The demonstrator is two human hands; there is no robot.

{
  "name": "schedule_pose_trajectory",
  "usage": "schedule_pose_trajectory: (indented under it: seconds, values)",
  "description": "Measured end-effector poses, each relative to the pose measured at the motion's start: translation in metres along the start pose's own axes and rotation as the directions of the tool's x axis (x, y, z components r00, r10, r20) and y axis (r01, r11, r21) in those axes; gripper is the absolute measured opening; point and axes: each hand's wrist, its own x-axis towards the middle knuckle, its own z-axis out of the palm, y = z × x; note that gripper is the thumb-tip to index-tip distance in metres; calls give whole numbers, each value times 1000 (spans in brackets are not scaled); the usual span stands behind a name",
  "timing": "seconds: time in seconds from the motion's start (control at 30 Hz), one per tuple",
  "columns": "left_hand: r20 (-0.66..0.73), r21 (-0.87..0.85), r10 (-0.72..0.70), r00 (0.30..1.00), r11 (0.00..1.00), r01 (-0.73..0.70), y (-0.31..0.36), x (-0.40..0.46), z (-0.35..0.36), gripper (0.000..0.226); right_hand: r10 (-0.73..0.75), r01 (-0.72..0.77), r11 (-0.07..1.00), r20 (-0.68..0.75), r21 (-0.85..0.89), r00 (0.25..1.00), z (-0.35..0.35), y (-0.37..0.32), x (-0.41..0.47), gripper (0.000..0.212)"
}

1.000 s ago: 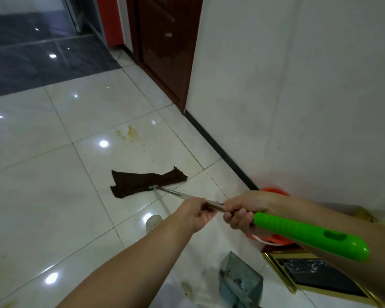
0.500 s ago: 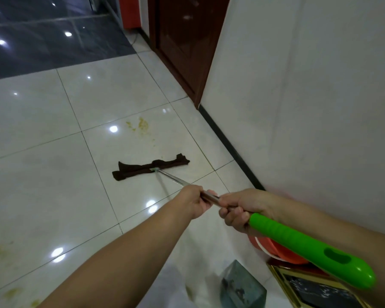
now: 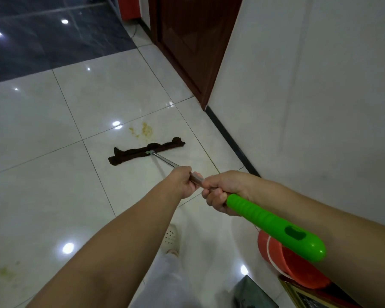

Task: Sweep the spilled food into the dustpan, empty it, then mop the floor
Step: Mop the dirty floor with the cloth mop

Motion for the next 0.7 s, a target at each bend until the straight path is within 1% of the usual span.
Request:
schedule_pose_trajectory:
  seconds: [0.1, 0.2, 0.37, 0.5, 0.63, 0.7]
  values:
    - [-32, 9, -2, 999, 1000, 2, 35, 15, 3, 18, -12, 12, 1000, -13, -21, 1000, 18, -30, 10, 30]
    - [-30, 18, 9, 1000, 1000, -8, 67, 26, 5, 11, -21, 20, 999, -13, -36, 1000, 35, -59, 21, 32]
    - [-56, 88, 64, 996, 994, -59, 110, 47, 5, 12, -42, 42, 998, 15, -56, 999, 57, -95, 45, 32]
    - [-81, 144, 81, 993, 987, -69, 127, 62, -2, 12, -74, 73, 997, 54, 26, 996, 67, -105, 60, 28]
    - [-79, 174, 66, 995, 983, -52, 127, 64, -1, 16, -64, 57, 994, 75, 88, 995, 61, -106, 58, 24]
    - [-78, 196, 72, 994, 979, -56, 121, 62, 3, 23, -58, 49, 993, 86, 108, 995, 53, -103, 56, 25]
